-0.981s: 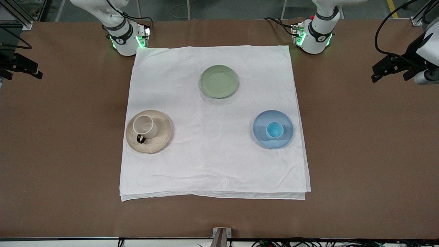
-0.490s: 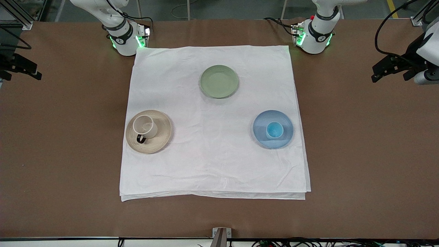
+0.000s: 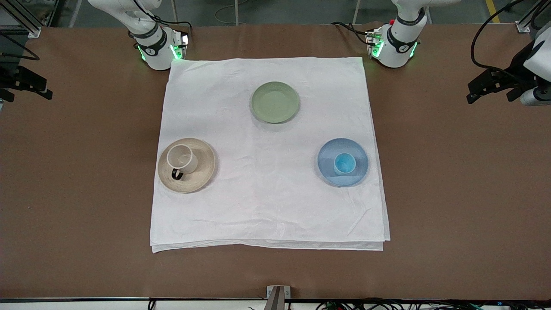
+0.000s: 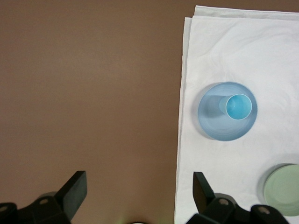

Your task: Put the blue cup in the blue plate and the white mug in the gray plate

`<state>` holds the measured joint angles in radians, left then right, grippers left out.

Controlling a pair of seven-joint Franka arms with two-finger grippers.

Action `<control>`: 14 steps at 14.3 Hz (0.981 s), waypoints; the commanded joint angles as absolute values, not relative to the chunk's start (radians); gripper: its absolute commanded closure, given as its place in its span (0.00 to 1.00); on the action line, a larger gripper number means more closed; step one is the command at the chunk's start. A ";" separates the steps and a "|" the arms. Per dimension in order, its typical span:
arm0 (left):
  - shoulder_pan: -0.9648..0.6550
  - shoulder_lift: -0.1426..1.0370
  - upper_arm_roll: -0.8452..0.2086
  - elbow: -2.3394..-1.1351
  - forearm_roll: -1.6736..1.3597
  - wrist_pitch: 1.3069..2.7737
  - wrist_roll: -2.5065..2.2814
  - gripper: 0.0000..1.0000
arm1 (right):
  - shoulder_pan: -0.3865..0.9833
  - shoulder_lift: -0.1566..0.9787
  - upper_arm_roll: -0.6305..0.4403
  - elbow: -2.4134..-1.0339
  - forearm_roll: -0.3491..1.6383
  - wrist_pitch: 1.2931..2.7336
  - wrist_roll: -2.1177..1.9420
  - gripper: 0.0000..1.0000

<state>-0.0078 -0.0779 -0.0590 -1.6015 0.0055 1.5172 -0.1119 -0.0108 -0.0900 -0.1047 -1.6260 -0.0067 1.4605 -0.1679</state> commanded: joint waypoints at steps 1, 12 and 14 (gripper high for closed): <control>-0.008 -0.087 -0.061 -1.595 0.020 1.520 -0.114 0.00 | -0.028 -0.115 -0.094 -1.647 -0.028 1.451 -0.183 0.00; -0.012 -0.052 -0.061 -1.585 0.025 1.520 -0.110 0.00 | -0.028 -0.118 -0.097 -1.648 -0.026 1.451 -0.184 0.00; -0.014 -0.041 -0.061 -1.569 0.025 1.520 -0.112 0.00 | -0.029 -0.117 -0.098 -1.651 -0.026 1.453 -0.184 0.00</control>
<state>-0.0085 -0.0588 -0.0592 -1.5971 0.0055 1.5208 -0.1119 -0.0113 -0.0923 -0.1073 -1.6260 -0.0140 1.4517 -0.1680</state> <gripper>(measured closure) 0.000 0.000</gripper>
